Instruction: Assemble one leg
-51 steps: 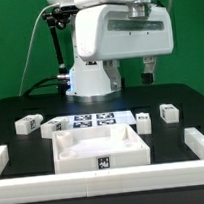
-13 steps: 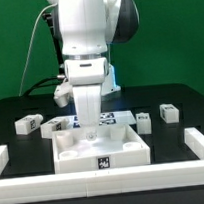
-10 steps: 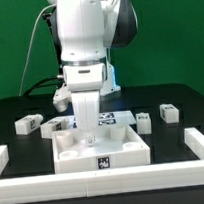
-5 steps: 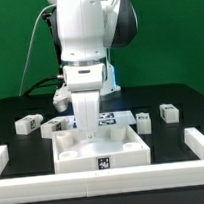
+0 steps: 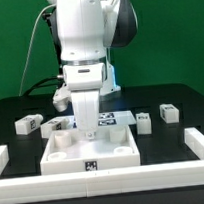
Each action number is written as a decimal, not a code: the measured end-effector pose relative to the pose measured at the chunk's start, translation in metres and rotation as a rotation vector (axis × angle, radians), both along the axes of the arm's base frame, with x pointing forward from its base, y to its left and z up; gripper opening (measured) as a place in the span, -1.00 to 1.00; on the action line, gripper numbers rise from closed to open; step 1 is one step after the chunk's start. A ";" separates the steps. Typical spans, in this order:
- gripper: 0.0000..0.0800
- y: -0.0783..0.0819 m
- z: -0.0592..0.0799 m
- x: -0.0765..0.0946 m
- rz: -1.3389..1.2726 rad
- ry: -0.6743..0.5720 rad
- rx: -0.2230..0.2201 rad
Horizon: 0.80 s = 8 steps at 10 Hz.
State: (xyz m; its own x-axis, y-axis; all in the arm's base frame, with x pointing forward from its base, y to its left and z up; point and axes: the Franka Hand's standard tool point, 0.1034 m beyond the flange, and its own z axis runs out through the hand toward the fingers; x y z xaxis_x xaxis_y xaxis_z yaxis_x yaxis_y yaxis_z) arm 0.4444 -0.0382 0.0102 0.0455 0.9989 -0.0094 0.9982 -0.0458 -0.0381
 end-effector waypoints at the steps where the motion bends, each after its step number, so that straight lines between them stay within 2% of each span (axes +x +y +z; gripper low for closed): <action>1: -0.85 0.000 0.000 0.000 0.000 0.000 0.000; 2: -0.85 0.003 0.000 0.000 -0.004 -0.001 0.001; 6: -0.85 0.056 -0.001 0.008 -0.033 -0.011 0.021; 8: -0.85 0.080 -0.001 0.019 -0.011 -0.023 0.031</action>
Offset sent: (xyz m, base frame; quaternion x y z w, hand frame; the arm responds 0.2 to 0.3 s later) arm 0.0087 0.0513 -0.0091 0.0090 0.0108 0.0023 0.9999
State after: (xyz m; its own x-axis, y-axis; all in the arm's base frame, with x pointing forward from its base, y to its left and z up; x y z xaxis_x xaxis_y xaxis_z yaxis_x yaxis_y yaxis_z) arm 0.4635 0.0418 0.0095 0.0560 0.9982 0.0228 0.9983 -0.0556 -0.0167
